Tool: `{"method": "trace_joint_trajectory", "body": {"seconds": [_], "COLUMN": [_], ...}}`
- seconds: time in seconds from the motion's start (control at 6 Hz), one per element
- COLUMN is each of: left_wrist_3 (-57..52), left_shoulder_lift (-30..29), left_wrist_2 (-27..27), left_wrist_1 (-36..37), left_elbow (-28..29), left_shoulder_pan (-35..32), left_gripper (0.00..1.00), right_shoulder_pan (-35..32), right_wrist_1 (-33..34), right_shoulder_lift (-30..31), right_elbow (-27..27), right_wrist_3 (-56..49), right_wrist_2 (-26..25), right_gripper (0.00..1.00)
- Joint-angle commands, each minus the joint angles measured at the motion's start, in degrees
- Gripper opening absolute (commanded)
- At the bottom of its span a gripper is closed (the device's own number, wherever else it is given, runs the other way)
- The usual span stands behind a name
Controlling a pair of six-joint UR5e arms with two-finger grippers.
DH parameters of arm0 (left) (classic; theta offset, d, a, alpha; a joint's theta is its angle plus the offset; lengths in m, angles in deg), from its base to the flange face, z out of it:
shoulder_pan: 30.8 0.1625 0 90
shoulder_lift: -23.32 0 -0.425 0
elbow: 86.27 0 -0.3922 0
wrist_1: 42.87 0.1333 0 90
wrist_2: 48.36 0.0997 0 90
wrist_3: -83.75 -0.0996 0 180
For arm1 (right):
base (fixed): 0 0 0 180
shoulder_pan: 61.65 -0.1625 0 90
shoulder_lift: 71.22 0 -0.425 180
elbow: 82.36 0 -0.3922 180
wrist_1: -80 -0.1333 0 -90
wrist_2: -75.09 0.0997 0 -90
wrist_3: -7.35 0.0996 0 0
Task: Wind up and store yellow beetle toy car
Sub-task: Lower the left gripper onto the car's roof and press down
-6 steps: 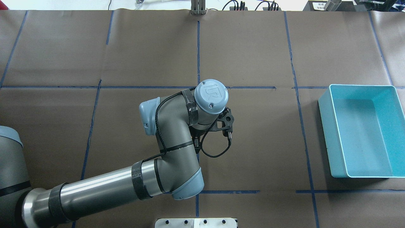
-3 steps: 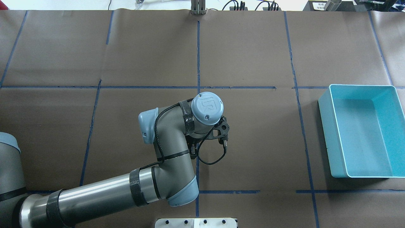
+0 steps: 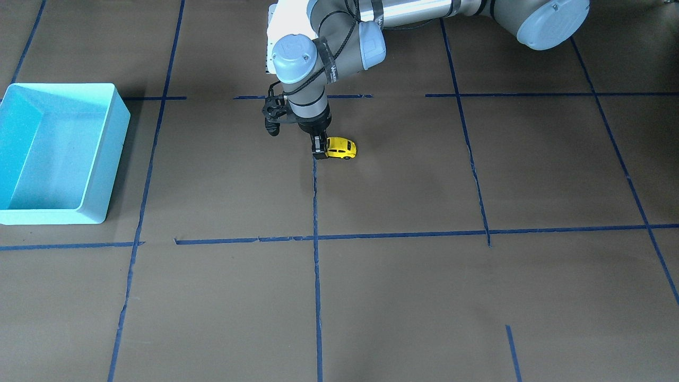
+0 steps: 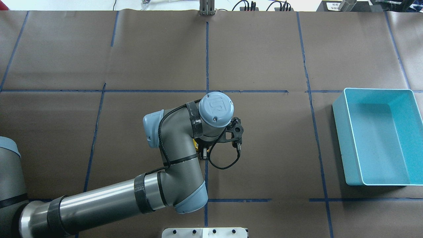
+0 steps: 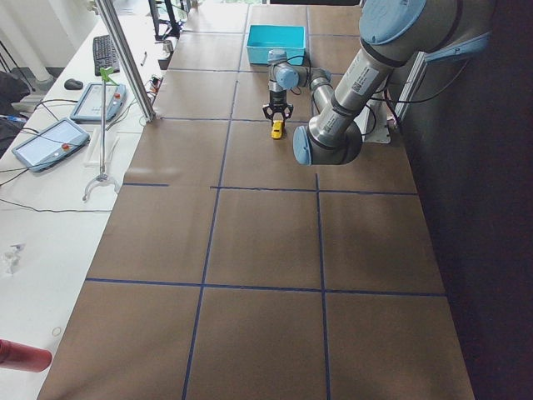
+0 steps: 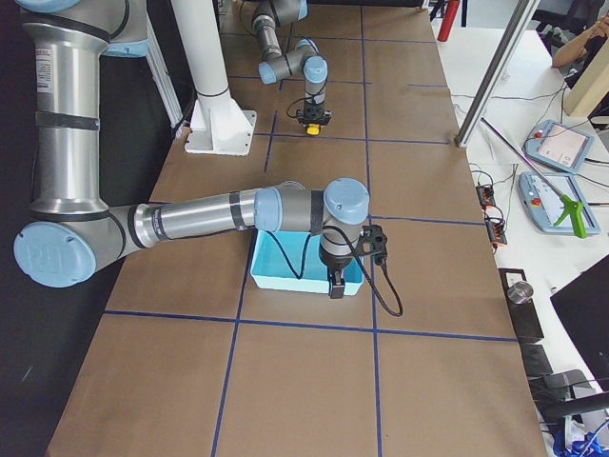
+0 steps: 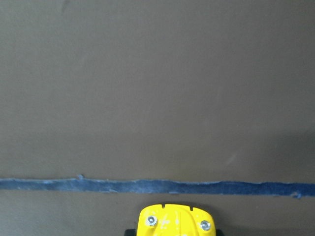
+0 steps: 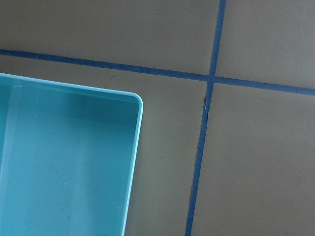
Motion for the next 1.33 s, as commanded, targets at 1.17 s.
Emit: {"method": "trace_joint_trajectory", "body": {"seconds": [1.17], "left_wrist_3": [0.6], "left_shoulder_lift": [-2.4], "left_wrist_2": [-7.0], "left_wrist_1": [-18.4], "left_elbow": [8.8], "left_shoulder_pan": [-4.7], "left_gripper": [0.06], "right_shoulder_pan": [0.9], "right_wrist_1": [3.6], "right_shoulder_lift": [-0.5], "right_elbow": [2.8], "right_wrist_3": [0.0], "right_wrist_2": [-0.4], "right_gripper": [1.0]}}
